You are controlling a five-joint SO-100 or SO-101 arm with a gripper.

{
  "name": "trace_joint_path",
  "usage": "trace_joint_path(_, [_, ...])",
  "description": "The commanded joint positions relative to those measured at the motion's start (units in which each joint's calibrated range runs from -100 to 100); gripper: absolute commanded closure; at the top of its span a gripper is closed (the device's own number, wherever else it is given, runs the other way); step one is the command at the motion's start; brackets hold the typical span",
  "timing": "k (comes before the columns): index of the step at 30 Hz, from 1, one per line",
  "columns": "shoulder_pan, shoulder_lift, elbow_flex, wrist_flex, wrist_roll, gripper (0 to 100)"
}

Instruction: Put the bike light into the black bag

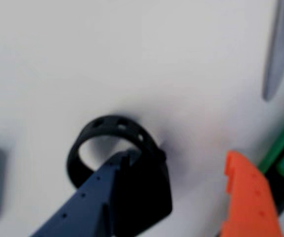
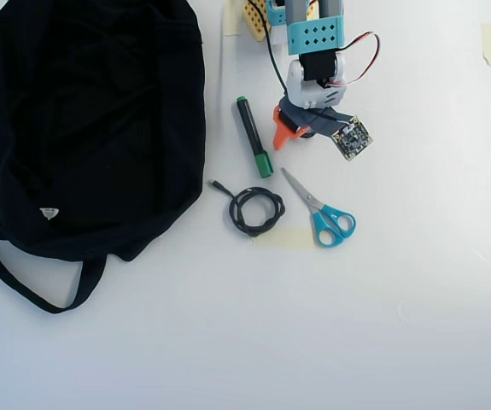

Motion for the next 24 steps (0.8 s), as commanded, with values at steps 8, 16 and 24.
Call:
trace_joint_path(8, [0.4, 0.4, -2.4, -1.6, -0.3, 98])
trace_joint_path(16, [1.0, -0.5, -7.1, 1.2, -0.3, 98])
trace_joint_path(24, [2.5, -3.6, -25.4, 18.6, -0.3, 98])
